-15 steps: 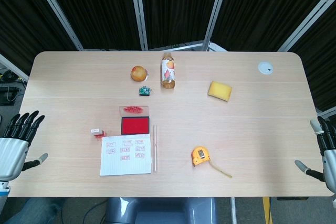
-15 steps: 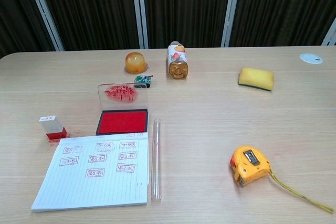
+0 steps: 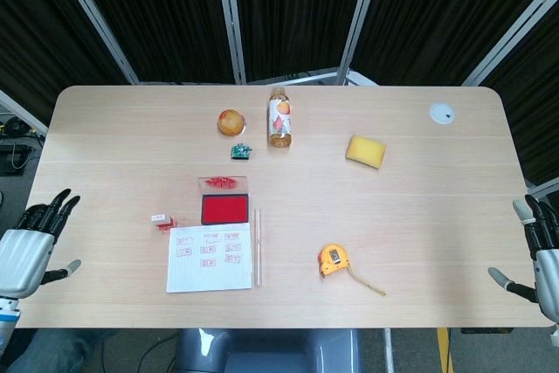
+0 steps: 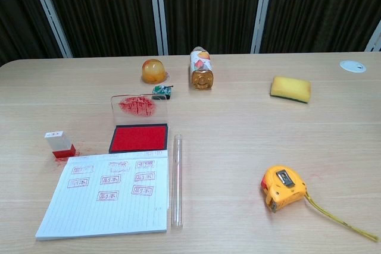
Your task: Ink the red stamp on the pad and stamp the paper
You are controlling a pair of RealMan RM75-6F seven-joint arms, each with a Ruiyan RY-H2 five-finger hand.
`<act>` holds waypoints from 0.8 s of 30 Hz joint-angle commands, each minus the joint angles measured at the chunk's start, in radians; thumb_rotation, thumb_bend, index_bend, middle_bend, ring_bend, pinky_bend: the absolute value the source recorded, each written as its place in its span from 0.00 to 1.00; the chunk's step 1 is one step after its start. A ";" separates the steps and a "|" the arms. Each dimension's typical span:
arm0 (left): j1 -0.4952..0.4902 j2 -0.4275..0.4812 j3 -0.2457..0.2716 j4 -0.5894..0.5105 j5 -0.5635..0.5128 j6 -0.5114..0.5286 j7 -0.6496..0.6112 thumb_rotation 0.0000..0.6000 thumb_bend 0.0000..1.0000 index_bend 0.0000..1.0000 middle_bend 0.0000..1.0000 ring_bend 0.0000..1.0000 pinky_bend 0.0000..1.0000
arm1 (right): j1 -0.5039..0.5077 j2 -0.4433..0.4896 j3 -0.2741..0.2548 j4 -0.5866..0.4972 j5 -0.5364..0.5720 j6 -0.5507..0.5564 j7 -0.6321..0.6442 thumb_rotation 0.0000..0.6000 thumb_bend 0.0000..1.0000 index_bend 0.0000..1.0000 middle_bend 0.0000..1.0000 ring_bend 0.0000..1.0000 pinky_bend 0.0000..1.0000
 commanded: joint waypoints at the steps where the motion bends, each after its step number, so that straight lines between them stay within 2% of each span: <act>1: -0.085 -0.075 -0.046 0.008 -0.096 -0.124 0.019 1.00 0.04 0.00 0.00 0.60 0.64 | 0.006 -0.004 0.005 0.004 0.015 -0.013 -0.009 1.00 0.00 0.00 0.00 0.00 0.00; 2: -0.113 -0.123 -0.070 0.017 -0.131 -0.152 0.045 1.00 0.04 0.00 0.00 0.65 0.70 | 0.010 -0.006 0.008 0.006 0.026 -0.021 -0.009 1.00 0.00 0.00 0.00 0.00 0.00; 5: -0.147 -0.200 -0.096 0.041 -0.191 -0.185 0.075 1.00 0.04 0.03 0.00 0.76 0.80 | 0.015 -0.007 0.012 0.009 0.037 -0.031 -0.009 1.00 0.00 0.00 0.00 0.00 0.00; 8: -0.173 -0.247 -0.110 0.069 -0.243 -0.223 0.081 1.00 0.04 0.07 0.02 0.82 0.84 | 0.018 -0.008 0.013 0.011 0.043 -0.038 -0.010 1.00 0.00 0.00 0.00 0.00 0.00; 12: -0.205 -0.312 -0.129 0.126 -0.313 -0.264 0.084 1.00 0.06 0.14 0.15 0.83 0.86 | 0.019 -0.006 0.015 0.012 0.049 -0.041 -0.008 1.00 0.00 0.00 0.00 0.00 0.00; 16: -0.232 -0.364 -0.135 0.190 -0.365 -0.296 0.090 1.00 0.17 0.25 0.27 0.84 0.86 | 0.018 -0.003 0.017 0.015 0.060 -0.044 0.002 1.00 0.00 0.00 0.00 0.00 0.00; 19: -0.255 -0.409 -0.135 0.258 -0.394 -0.317 0.115 1.00 0.25 0.29 0.29 0.84 0.86 | 0.022 -0.003 0.018 0.023 0.071 -0.056 0.007 1.00 0.00 0.00 0.00 0.00 0.00; 24: -0.273 -0.456 -0.138 0.317 -0.424 -0.328 0.122 1.00 0.26 0.34 0.32 0.84 0.86 | 0.025 -0.007 0.018 0.028 0.079 -0.065 0.002 1.00 0.00 0.00 0.00 0.00 0.00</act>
